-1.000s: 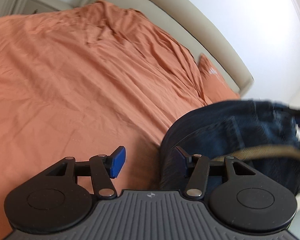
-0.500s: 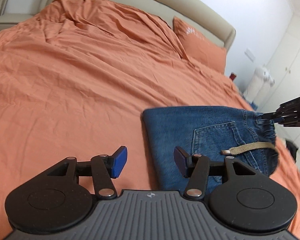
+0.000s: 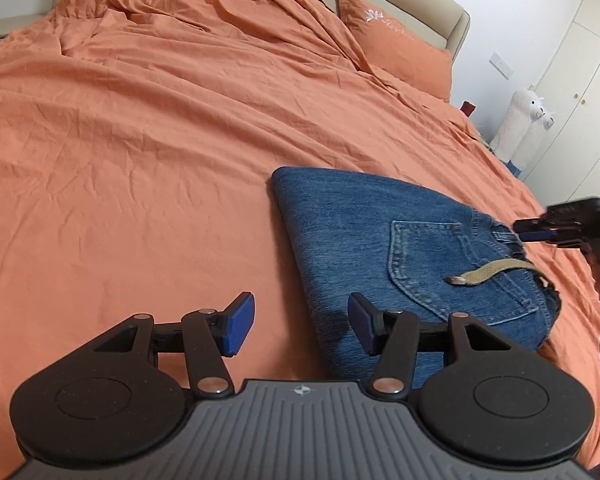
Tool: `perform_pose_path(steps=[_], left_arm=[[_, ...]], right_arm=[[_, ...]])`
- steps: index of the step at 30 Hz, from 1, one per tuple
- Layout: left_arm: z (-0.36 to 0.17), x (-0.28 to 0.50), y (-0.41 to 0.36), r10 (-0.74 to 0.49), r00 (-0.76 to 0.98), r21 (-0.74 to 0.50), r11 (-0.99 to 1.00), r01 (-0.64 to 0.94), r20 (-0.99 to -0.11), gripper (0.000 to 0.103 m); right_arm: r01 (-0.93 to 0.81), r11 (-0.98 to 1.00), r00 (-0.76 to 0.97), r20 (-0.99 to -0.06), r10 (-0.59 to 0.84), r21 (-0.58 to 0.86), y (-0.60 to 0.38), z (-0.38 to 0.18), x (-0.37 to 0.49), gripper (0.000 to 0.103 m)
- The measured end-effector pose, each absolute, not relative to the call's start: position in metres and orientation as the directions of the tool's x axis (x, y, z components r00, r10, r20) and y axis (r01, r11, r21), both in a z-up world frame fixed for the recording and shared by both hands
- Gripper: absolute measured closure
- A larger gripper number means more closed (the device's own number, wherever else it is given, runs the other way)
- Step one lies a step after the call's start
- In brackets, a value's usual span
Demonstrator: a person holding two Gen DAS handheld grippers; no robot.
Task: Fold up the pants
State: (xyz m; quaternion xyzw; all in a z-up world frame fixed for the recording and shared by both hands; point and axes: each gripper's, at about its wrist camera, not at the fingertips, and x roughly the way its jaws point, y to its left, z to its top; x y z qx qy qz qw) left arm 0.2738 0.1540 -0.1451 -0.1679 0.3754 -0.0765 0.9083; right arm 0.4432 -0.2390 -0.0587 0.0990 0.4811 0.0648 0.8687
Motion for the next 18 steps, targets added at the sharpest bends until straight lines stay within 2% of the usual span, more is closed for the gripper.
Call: perform_pose_path(steps=[7,12,18], left_arm=[[-0.125,0.250,0.136,-0.305,0.686,-0.362,0.930,0.064,-0.661,0.036],[-0.106,0.225,0.105,-0.270,0.667,-0.259,0.959,0.119,-0.695,0.032],[-0.110,0.199,0.063,-0.168,0.618,-0.088,0.983,0.158,-0.768,0.026]], right_arm=[[-0.174,0.978,0.652,-0.730,0.202,0.116,-0.227,-0.026,0.345,0.082],[-0.102,0.986,0.714,-0.681,0.164,0.131,-0.218,-0.057,0.299,0.081],[-0.023,0.986,0.694,-0.706,0.136,0.167,-0.221,-0.106,0.297,0.082]])
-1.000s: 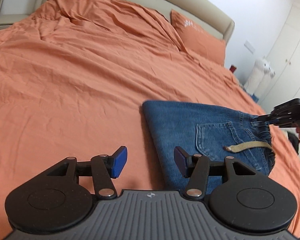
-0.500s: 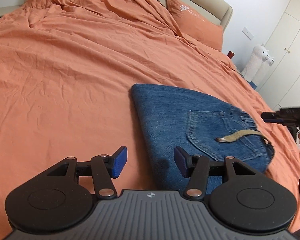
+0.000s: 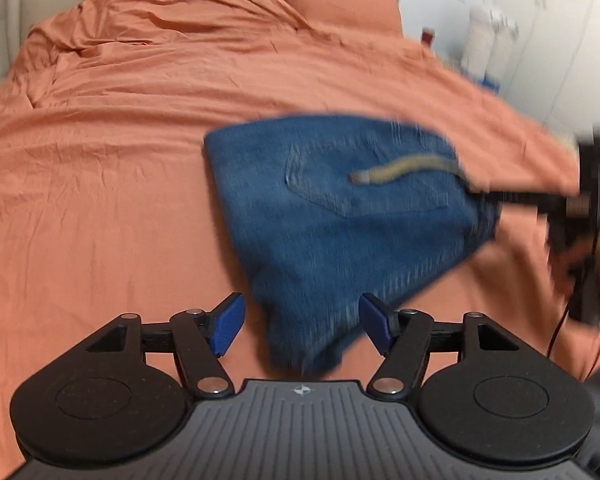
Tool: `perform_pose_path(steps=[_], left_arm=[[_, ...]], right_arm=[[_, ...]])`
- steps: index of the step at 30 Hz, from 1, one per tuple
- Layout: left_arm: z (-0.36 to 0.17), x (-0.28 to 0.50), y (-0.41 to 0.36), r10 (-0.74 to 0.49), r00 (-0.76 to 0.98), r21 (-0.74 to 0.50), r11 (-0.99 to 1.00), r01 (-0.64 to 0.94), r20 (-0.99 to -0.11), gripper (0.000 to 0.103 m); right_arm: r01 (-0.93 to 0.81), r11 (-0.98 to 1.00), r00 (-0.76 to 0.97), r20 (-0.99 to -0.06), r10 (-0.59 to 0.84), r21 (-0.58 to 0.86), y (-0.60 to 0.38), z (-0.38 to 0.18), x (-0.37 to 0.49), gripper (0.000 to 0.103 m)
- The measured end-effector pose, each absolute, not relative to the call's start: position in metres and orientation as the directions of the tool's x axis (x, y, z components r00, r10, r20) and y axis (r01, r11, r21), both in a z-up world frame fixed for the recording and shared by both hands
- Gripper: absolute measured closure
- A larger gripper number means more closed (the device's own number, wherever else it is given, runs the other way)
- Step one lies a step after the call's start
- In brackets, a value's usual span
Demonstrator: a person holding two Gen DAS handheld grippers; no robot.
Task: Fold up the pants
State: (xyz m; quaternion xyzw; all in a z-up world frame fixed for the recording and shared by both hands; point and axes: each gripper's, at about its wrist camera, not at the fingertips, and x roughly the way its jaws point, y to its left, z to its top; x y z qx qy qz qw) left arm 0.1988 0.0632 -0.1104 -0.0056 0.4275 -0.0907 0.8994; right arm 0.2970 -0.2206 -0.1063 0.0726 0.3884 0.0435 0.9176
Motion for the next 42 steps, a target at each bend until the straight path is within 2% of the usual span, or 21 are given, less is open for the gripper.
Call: perform_pose_path(steps=[3,6,7,10,13,18,25,34,42], left_arm=[[-0.125,0.198,0.043,-0.073,0.600,0.034,0.986,0.164,-0.797,0.027],[-0.136,0.206,0.028,0.015,0.592,0.126,0.981,0.148,-0.806,0.034],[-0.139,0.209,0.024,0.031,0.587,0.149,0.977,0.154,-0.809,0.039],[-0.145,0.216,0.019,0.086,0.565,0.208,0.965,0.156,-0.821,0.073],[-0.131,0.210,0.021,0.092,0.573,0.227,0.959,0.168,-0.814,0.084],[-0.127,0.204,0.010,0.141,0.568,0.333,0.909,0.250,-0.811,0.086],[-0.170,0.223,0.019,0.148,0.436,0.264,0.939,0.220,-0.888,0.087],[-0.162,0.230,0.020,0.146,0.369,0.242,0.943,0.228,-0.918,0.087],[-0.149,0.221,0.012,0.183,0.356,0.280,0.928,0.245,-0.917,0.085]], right_arm=[[-0.017,0.985,0.698,-0.704,0.134,0.171,-0.224,-0.110,0.302,0.085],[-0.010,0.979,0.703,-0.695,0.151,0.203,-0.228,-0.114,0.302,0.085],[-0.018,0.980,0.705,-0.693,0.153,0.199,-0.228,-0.114,0.301,0.085],[-0.025,0.979,0.701,-0.695,0.161,0.202,-0.228,-0.114,0.303,0.085],[-0.024,0.973,0.690,-0.701,0.181,0.228,-0.234,-0.115,0.306,0.085],[-0.028,0.970,0.662,-0.723,0.200,0.243,-0.240,-0.115,0.308,0.086],[-0.062,0.977,0.649,-0.736,0.194,0.202,-0.236,-0.120,0.309,0.087],[-0.073,0.979,0.659,-0.728,0.189,0.189,-0.237,-0.123,0.307,0.087],[-0.078,0.985,0.665,-0.728,0.167,0.154,-0.235,-0.119,0.299,0.087]])
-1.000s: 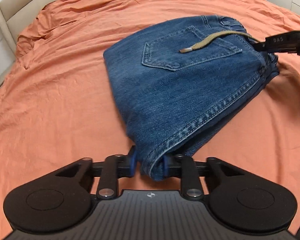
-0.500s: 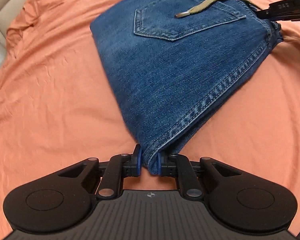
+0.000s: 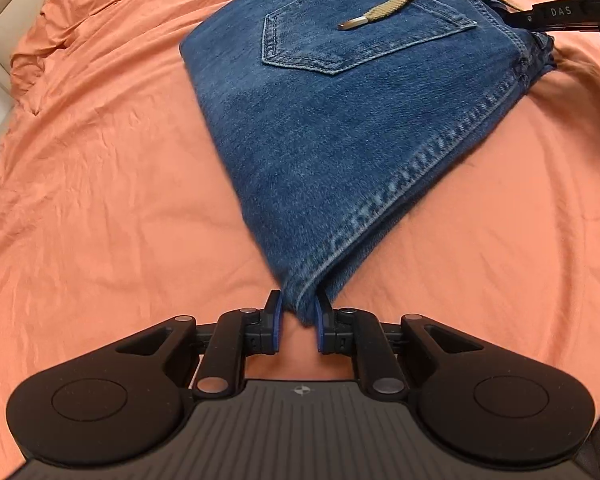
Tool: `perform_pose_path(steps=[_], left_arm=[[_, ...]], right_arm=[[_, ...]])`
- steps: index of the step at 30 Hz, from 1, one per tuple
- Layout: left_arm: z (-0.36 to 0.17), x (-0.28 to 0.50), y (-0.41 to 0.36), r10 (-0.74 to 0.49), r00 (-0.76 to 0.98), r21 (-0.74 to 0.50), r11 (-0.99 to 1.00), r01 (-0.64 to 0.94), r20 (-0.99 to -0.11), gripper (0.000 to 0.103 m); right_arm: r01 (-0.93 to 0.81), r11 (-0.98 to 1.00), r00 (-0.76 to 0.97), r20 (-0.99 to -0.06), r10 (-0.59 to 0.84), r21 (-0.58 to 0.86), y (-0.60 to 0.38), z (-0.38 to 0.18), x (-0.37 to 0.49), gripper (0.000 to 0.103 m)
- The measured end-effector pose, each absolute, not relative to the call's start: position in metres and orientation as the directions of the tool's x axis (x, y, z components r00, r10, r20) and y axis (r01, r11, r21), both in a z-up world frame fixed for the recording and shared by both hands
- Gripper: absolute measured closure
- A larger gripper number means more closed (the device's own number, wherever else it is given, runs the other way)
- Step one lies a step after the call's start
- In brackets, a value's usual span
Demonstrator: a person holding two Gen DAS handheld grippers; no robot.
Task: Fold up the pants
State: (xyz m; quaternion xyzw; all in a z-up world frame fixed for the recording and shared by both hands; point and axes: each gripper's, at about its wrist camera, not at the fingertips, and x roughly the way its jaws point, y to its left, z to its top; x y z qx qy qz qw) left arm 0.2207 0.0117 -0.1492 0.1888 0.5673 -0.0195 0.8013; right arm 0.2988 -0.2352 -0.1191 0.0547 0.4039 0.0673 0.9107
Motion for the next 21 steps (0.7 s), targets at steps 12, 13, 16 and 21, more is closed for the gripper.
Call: perform_pose_path(steps=[12,13,16,21], left_arm=[[-0.104,0.192,0.024,0.093,0.423,0.198,0.957,0.213,-0.901,0.066],[-0.097,0.192,0.028,0.067,0.436,0.167,0.967,0.195,-0.897,0.062],[-0.079,0.198,0.041,0.001,0.482,0.076,0.988,0.136,-0.876,0.052],[-0.072,0.227,0.072,-0.086,0.552,-0.072,0.996,0.047,-0.829,0.044]], right_arm=[[-0.015,0.969,0.686,-0.702,0.190,0.248,-0.269,-0.089,0.268,0.065],[0.000,0.959,0.692,-0.693,0.204,0.282,-0.274,-0.086,0.266,0.065],[0.050,0.918,0.713,-0.658,0.243,0.393,-0.292,-0.081,0.261,0.061],[0.126,0.847,0.732,-0.625,0.271,0.516,-0.313,-0.079,0.265,0.057]])
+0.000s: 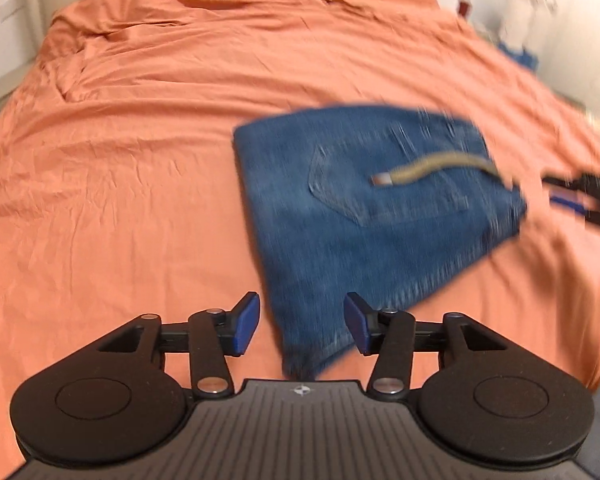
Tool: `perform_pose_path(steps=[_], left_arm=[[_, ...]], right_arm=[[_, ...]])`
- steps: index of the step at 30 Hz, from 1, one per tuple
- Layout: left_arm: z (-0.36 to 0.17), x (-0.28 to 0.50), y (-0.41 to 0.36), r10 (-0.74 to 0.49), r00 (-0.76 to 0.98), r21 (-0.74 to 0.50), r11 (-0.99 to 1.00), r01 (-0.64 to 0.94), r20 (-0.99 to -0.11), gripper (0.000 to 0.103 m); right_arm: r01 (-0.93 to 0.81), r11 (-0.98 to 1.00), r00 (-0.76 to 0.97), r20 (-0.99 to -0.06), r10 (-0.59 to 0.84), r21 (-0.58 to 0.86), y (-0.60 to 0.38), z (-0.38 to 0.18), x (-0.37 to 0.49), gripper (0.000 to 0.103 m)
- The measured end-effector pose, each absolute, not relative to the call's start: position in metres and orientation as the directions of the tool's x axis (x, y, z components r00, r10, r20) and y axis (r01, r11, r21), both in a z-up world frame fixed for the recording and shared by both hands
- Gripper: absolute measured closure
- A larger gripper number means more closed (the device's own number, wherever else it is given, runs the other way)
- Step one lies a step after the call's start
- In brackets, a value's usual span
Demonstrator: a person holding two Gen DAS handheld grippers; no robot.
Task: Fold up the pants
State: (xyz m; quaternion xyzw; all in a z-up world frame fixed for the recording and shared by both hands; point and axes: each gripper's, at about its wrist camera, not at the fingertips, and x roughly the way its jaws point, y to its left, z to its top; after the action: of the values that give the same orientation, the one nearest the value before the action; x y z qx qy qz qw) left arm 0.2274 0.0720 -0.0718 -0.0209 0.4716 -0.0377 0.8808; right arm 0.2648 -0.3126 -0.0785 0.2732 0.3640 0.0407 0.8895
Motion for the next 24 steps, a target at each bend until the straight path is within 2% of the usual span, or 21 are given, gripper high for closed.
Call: perform_pose_path(steps=[3,4,5,6,14,21,24], left_arm=[[-0.076,0.247,0.090,-0.120,0.584,-0.155,0.988,-0.009,-0.803,0.036],[-0.078,0.253,0.096,-0.134,0.587,-0.186,0.982,-0.028,-0.798,0.035],[-0.082,0.260,0.102,-0.150,0.588,-0.218,0.975,-0.046,-0.795,0.034],[-0.087,0.267,0.109,-0.169,0.588,-0.252,0.966,-0.061,-0.791,0.034],[-0.135,0.309,0.150,-0.307,0.580,-0.476,0.865,-0.160,-0.755,0.032],[-0.177,0.329,0.171,-0.392,0.587,-0.601,0.771,-0.210,-0.709,0.032],[-0.186,0.331,0.174,-0.418,0.608,-0.639,0.743,-0.199,-0.675,0.032]], right_arm=[[0.092,0.831,0.706,-0.624,0.335,0.549,-0.314,-0.077,0.279,0.054],[0.067,0.827,0.689,-0.625,0.366,0.559,-0.314,-0.077,0.286,0.050],[0.037,0.827,0.670,-0.628,0.396,0.561,-0.313,-0.077,0.294,0.039],[0.009,0.829,0.650,-0.633,0.421,0.560,-0.312,-0.077,0.303,0.034],[-0.025,0.803,0.483,-0.696,0.531,0.595,-0.314,-0.103,0.382,0.035],[0.033,0.725,0.362,-0.684,0.633,0.688,-0.310,-0.149,0.421,0.036],[0.064,0.670,0.330,-0.650,0.685,0.739,-0.314,-0.163,0.431,0.037]])
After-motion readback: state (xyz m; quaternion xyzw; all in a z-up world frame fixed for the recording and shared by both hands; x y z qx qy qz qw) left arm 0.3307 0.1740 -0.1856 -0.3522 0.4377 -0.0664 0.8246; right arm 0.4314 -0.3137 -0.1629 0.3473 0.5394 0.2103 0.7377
